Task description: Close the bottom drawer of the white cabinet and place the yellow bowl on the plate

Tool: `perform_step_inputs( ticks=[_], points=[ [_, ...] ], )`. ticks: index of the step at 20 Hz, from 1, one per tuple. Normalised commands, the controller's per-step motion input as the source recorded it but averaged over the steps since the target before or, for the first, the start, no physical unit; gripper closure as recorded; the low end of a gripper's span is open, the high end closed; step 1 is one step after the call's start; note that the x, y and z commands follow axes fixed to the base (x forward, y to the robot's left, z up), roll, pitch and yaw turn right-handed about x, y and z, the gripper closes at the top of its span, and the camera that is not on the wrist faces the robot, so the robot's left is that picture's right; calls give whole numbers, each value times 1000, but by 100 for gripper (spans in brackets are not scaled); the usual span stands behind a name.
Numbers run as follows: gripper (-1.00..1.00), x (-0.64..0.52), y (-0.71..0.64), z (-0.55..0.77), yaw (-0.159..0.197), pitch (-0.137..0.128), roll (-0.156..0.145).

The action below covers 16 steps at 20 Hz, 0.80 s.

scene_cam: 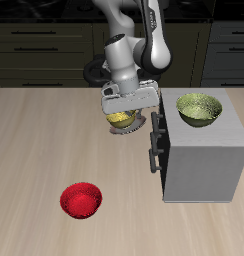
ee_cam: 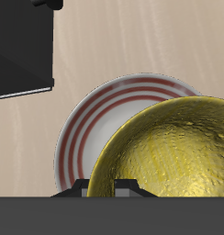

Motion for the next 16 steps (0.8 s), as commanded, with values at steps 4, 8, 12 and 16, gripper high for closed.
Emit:
perform_step_inputs(
  ticks=[4, 8, 12, 16],
  points=[
    [100, -51, 159, -62, 27, 16, 88],
    [-100, -79, 31, 24, 14, 21, 70],
    [-100, -29, -19, 21, -29, 10, 32],
    [-100, 8, -15, 84, -11, -23, 6]
  ],
)
